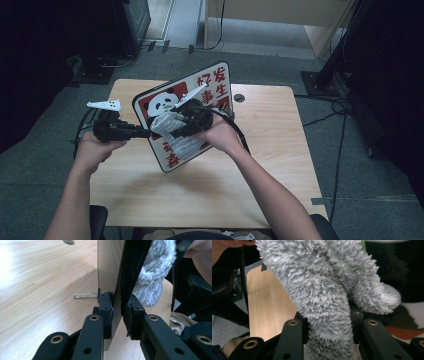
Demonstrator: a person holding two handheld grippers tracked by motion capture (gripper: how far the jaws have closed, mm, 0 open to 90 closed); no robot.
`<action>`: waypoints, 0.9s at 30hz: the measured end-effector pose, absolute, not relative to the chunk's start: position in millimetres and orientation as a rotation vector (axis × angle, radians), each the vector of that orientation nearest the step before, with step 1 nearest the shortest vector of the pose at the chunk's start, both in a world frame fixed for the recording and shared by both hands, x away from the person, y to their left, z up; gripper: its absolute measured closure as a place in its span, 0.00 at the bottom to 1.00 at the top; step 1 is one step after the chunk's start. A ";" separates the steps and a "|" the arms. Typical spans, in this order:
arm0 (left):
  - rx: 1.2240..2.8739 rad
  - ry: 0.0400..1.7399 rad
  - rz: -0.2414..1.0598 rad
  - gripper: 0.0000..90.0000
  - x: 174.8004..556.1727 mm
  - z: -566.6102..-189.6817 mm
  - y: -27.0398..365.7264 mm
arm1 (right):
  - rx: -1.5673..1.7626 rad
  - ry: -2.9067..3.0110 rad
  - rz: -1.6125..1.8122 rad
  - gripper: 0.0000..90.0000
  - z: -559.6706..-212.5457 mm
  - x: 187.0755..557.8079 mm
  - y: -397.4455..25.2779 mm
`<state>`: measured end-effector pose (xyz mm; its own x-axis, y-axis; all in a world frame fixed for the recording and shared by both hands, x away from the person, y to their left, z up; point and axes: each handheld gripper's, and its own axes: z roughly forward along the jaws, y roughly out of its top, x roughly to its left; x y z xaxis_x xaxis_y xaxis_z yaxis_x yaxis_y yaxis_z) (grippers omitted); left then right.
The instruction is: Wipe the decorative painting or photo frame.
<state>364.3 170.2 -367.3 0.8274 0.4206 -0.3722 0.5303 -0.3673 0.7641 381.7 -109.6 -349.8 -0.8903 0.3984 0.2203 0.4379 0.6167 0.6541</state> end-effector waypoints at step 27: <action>2.007 0.705 -0.144 0.86 364.4 -367.8 170.5 | -0.742 -2.742 -1.068 0.74 -399.0 374.1 -117.2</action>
